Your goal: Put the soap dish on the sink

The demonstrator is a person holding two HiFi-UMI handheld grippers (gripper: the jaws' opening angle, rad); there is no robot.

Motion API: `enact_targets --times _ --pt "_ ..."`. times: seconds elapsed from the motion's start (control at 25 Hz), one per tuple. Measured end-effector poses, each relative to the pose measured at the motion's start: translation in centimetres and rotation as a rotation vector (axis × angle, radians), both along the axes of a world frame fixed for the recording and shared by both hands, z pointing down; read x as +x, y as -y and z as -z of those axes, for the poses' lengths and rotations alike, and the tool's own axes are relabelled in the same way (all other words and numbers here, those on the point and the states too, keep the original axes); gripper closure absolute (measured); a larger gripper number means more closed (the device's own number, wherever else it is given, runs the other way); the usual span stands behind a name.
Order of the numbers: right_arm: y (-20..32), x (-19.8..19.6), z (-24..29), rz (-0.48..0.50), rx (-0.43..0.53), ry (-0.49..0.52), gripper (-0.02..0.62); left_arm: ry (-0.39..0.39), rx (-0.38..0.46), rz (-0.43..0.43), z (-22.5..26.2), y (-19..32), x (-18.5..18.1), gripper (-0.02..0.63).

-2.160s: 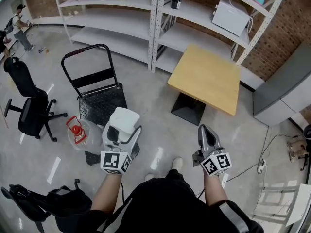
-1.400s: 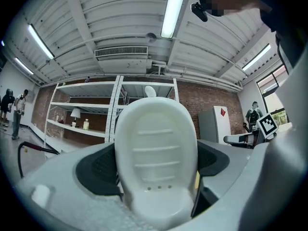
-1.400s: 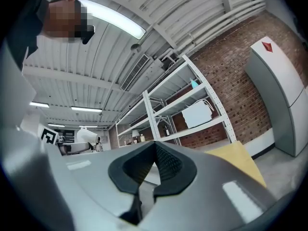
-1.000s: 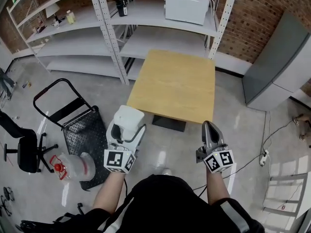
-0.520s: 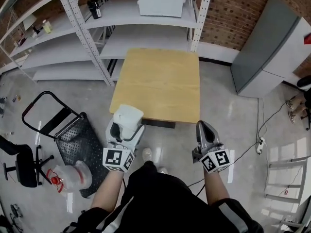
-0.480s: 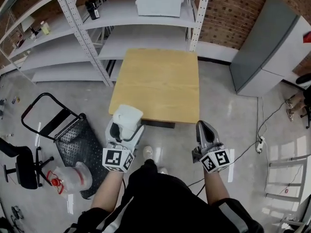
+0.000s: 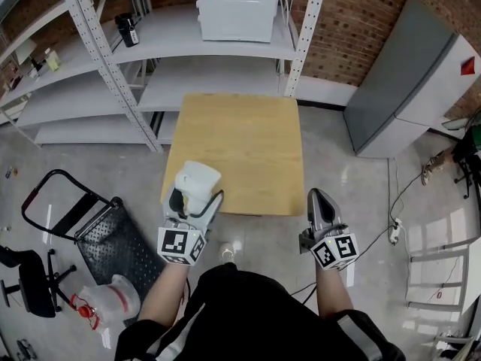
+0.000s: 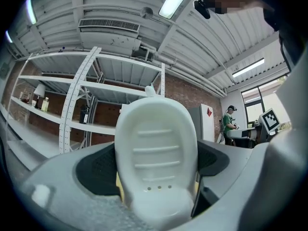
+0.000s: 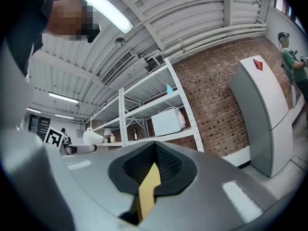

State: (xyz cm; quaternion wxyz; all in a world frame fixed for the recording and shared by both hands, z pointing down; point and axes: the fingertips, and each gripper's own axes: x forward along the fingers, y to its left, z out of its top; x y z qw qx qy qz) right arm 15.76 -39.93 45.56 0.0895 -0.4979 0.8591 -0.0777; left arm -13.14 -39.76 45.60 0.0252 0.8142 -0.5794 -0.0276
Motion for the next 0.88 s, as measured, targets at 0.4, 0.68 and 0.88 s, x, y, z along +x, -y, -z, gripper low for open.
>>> enact_targets --times 0.4,0.68,0.88 --pt "5.5 -2.7 -0.1 -0.027 -0.021 -0.013 0.591 -0.008 -0.062 -0.014 -1.9 6.3 -3.2 0.133" --pt "8.8 -4.8 -2.7 -0.045 -0.094 -0.02 0.59 -0.003 -0.203 -0.037 -6.3 8.3 -5.2 0.133" --pt "10.4 -5.5 -4.9 -0.05 -0.146 -0.042 0.591 -0.01 -0.286 -0.057 -9.4 10.0 -4.7 0.133"
